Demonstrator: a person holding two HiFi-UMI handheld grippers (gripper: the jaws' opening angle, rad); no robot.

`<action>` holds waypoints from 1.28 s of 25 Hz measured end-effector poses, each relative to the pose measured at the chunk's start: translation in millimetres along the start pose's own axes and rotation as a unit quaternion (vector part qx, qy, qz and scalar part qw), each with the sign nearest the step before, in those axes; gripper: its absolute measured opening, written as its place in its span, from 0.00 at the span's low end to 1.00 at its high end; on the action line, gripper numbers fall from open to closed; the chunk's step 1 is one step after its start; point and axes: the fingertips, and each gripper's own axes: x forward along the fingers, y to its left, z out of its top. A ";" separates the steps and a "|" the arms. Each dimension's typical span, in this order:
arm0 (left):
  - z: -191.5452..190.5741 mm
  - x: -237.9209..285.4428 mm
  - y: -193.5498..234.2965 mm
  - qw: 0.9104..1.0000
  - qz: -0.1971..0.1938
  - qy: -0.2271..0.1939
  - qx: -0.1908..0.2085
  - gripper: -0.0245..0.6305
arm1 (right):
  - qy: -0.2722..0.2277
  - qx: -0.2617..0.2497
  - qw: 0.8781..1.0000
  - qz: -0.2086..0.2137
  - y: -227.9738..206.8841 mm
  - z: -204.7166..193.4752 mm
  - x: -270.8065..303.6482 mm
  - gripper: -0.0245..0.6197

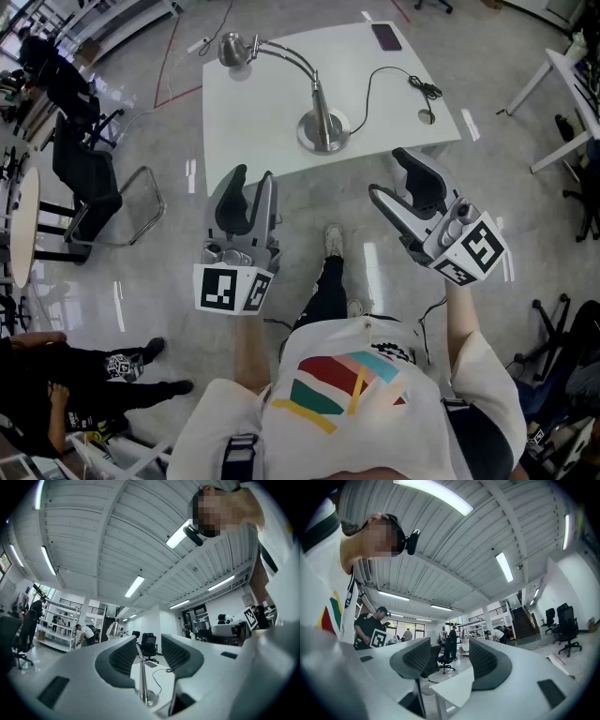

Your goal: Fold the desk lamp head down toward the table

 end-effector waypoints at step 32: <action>19.0 216.1 164.6 0.981 -0.097 0.068 0.153 0.38 | 0.279 -0.069 0.906 0.311 -143.5 -54.8 282.5 0.28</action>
